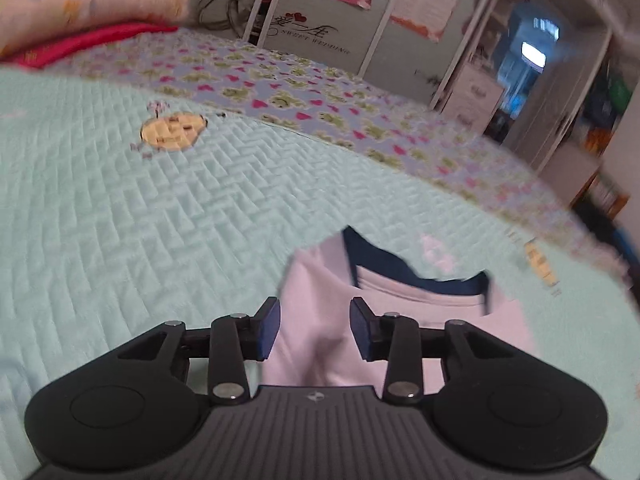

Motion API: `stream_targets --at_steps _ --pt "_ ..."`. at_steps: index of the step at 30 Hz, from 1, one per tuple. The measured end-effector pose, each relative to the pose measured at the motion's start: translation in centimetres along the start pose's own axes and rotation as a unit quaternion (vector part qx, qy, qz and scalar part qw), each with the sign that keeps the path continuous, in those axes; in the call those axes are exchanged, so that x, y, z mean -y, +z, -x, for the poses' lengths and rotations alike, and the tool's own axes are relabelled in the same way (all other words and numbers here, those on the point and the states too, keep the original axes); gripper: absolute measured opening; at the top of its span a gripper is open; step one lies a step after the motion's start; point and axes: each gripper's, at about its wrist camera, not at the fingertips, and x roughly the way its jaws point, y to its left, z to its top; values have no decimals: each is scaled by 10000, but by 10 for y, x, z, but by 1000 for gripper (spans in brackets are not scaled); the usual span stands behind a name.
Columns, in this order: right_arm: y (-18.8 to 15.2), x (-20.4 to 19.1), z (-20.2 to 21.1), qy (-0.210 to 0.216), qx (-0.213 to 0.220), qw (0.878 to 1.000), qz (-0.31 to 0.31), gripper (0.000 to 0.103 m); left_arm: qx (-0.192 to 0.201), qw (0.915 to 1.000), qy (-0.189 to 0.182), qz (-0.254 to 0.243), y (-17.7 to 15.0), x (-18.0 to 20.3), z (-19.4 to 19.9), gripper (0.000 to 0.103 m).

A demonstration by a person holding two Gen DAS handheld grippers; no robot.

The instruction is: Fold clothes

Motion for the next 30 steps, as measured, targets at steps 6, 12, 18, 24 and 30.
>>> stream_targets --at_steps 6,12,18,24,30 --pt "1 8 2 165 33 9996 -213 39 -75 9991 211 -356 6 -2 -5 40" --pt "29 -29 -24 127 -452 9987 202 41 -62 9991 243 348 -4 -25 26 39" --pt "89 -90 -107 1138 -1325 9827 622 41 356 9989 39 306 -66 -11 99 40" --pt "130 -124 -216 1051 -2456 9600 832 40 190 9996 -220 57 -117 3 119 41" --pt "127 -122 -253 741 -3110 9449 708 40 -57 9986 -523 -103 -140 -3 122 41"
